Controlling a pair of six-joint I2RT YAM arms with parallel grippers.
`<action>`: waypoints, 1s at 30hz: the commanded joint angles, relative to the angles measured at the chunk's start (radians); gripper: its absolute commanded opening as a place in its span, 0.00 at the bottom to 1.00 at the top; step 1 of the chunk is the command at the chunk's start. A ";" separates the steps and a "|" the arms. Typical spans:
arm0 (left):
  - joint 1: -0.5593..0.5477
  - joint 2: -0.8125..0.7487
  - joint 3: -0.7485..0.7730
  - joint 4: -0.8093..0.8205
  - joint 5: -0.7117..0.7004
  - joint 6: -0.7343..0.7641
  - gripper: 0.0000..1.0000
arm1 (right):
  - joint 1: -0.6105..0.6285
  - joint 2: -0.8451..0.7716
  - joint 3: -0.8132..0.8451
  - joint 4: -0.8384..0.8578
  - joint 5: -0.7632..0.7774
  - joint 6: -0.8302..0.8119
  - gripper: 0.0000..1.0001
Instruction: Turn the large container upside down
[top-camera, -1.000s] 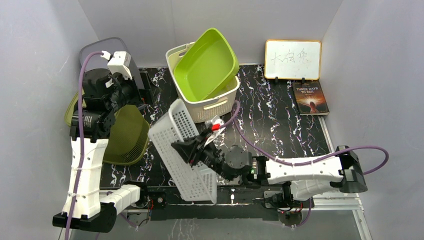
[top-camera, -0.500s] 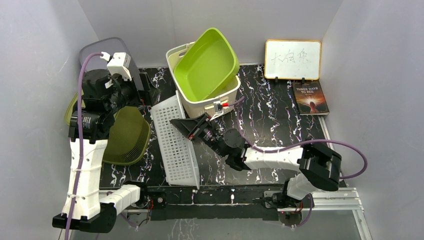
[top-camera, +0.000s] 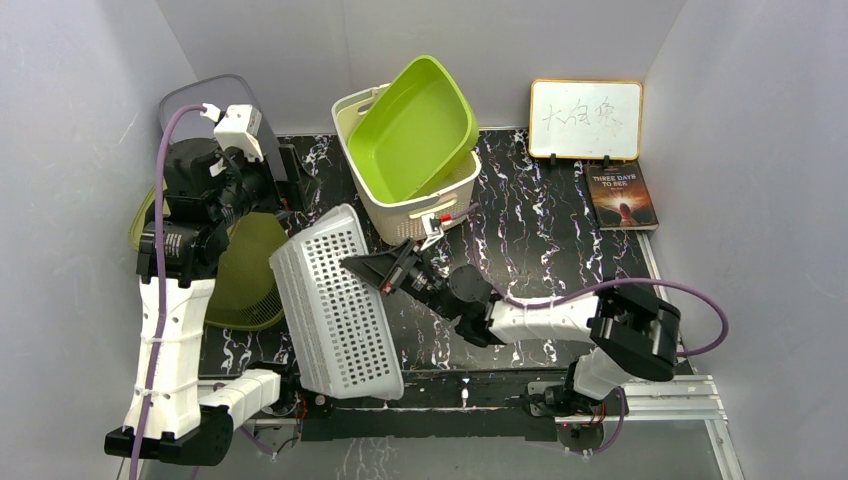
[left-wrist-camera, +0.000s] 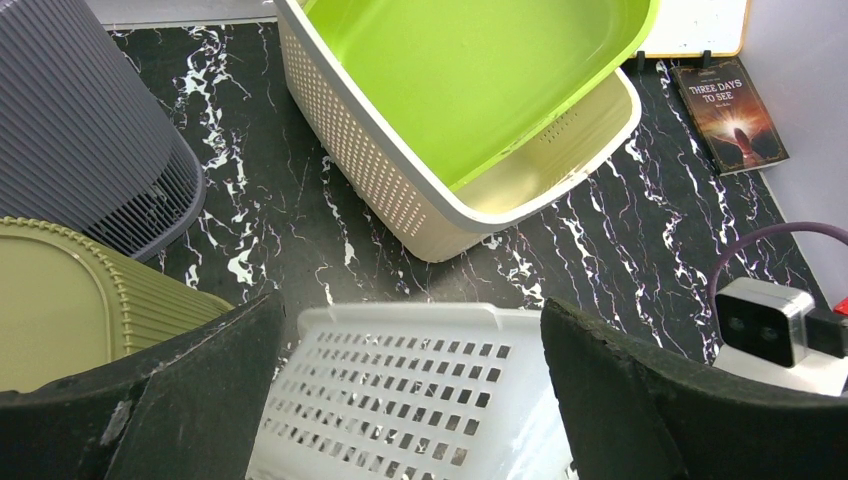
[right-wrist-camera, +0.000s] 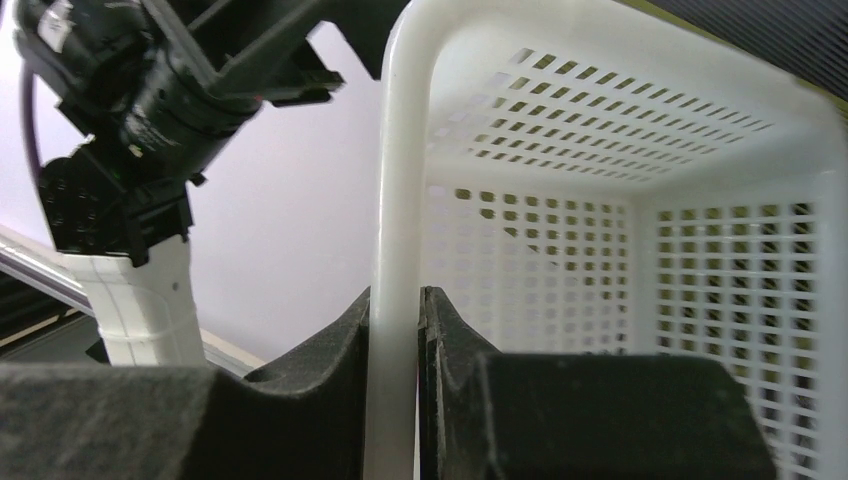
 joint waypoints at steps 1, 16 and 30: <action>-0.002 -0.003 0.036 -0.013 0.001 0.011 0.98 | 0.001 -0.105 -0.095 -0.118 -0.013 0.012 0.00; -0.002 -0.005 -0.023 0.037 0.034 -0.009 0.98 | -0.005 -0.433 -0.467 -0.628 0.186 0.117 0.00; -0.002 -0.018 -0.079 0.068 0.049 -0.027 0.98 | -0.001 -0.665 -0.586 -1.071 0.351 0.413 0.00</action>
